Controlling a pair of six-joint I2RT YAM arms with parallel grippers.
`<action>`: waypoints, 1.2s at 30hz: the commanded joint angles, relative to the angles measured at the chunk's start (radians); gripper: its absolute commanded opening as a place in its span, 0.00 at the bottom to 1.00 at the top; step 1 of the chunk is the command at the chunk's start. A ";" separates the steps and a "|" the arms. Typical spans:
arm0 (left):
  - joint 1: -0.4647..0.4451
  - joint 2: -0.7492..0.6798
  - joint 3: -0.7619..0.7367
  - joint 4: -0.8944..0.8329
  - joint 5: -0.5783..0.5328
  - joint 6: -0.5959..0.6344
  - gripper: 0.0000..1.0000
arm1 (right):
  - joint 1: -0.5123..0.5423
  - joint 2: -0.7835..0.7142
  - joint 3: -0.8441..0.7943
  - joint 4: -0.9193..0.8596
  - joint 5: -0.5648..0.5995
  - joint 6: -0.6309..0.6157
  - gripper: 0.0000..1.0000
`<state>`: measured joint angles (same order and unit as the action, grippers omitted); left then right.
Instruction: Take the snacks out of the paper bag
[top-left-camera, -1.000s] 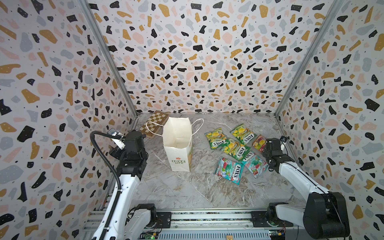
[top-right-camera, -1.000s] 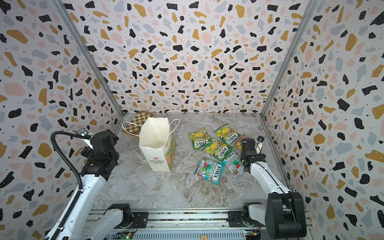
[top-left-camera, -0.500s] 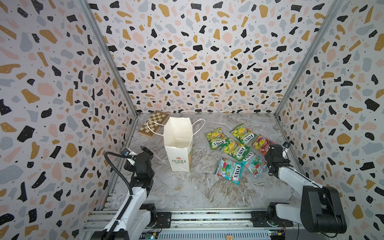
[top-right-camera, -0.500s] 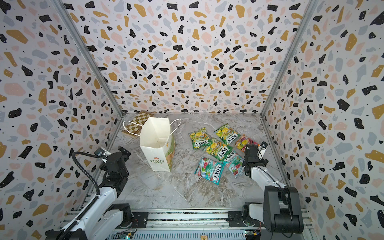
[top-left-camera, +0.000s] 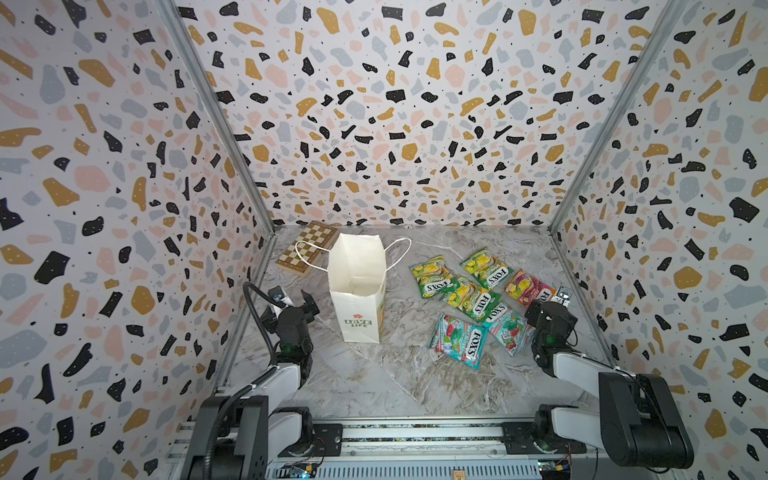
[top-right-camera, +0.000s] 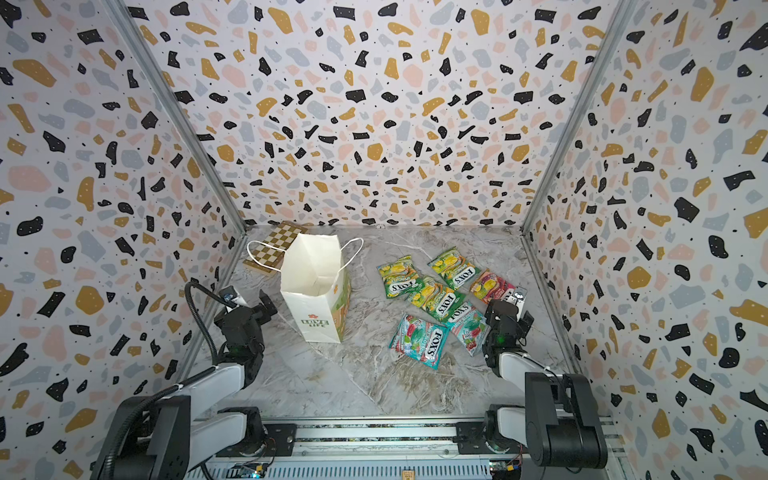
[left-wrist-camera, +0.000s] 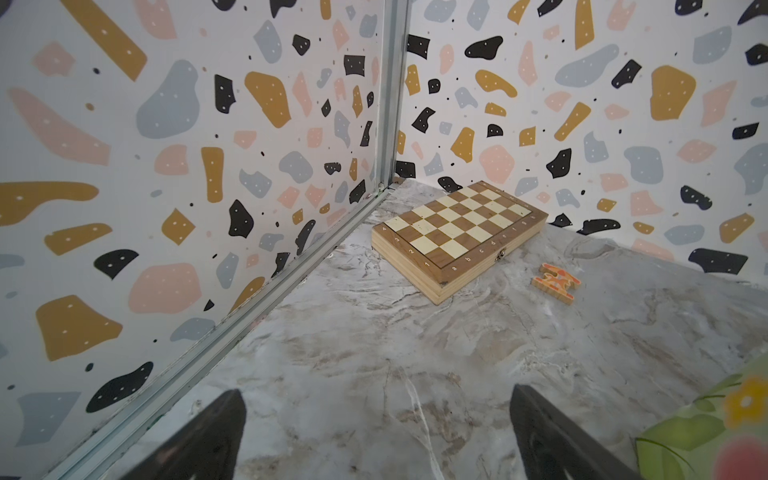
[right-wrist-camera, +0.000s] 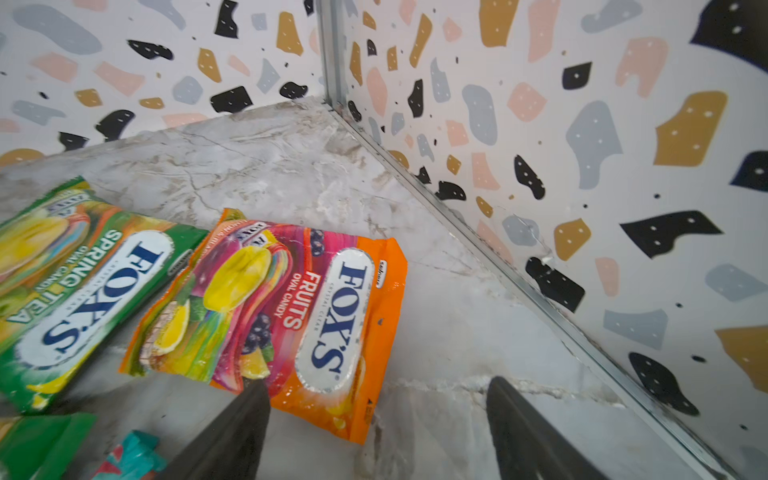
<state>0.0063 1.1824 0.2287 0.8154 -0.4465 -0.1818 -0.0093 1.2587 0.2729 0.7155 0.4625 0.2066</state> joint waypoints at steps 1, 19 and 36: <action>0.006 0.050 -0.006 0.192 0.018 0.085 1.00 | 0.000 0.021 -0.025 0.213 -0.115 -0.083 0.84; 0.006 0.149 -0.064 0.395 0.196 0.180 1.00 | 0.081 0.159 -0.136 0.628 -0.354 -0.188 0.90; 0.006 0.218 -0.071 0.461 0.197 0.182 1.00 | 0.095 0.246 -0.120 0.677 -0.296 -0.183 0.96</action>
<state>0.0067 1.3922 0.1703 1.1839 -0.2440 -0.0101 0.0807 1.5097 0.1303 1.3911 0.1387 0.0204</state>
